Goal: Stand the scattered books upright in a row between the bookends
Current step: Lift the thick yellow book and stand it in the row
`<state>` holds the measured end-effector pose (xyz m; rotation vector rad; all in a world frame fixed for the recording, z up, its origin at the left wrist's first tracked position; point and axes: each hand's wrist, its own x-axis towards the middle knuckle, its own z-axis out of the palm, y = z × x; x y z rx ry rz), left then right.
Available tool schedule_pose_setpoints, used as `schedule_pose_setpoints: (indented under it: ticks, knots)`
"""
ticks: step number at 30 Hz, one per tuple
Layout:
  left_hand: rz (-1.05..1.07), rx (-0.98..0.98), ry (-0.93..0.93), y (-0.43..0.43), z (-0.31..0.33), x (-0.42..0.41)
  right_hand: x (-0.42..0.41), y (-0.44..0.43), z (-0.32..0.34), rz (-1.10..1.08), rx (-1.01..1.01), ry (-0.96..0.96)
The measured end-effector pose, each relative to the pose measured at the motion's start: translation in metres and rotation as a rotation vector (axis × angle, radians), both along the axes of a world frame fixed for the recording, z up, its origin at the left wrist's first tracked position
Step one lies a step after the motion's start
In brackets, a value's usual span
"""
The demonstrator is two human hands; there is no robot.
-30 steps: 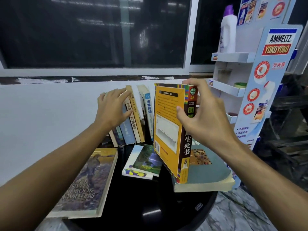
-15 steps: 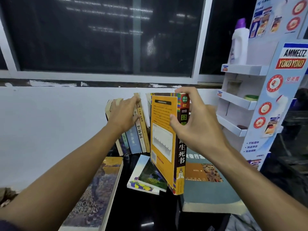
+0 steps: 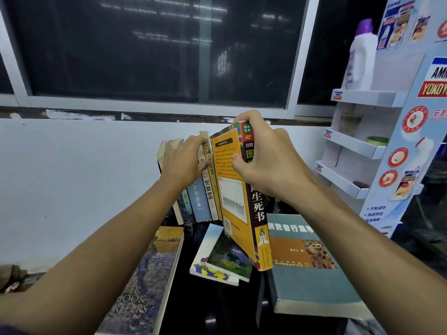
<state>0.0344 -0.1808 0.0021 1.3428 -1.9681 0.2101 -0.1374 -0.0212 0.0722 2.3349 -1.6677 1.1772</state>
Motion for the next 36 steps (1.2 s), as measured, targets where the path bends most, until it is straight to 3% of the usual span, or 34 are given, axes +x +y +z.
schedule_pose_setpoints:
  ticks: [14, 22, 36]
  knots:
    - [0.007, -0.032, 0.064, -0.006, -0.007, 0.004, 0.015, -0.05, 0.003, -0.014, -0.099, -0.011]
    - [0.012, -0.041, 0.062, -0.009, -0.011, 0.004, 0.02, -0.082, -0.025, -0.002, -0.226, -0.101]
    - [-0.009, -0.052, 0.08, -0.004, -0.012, 0.006, 0.033, -0.115, -0.072, 0.002, -0.376, -0.077]
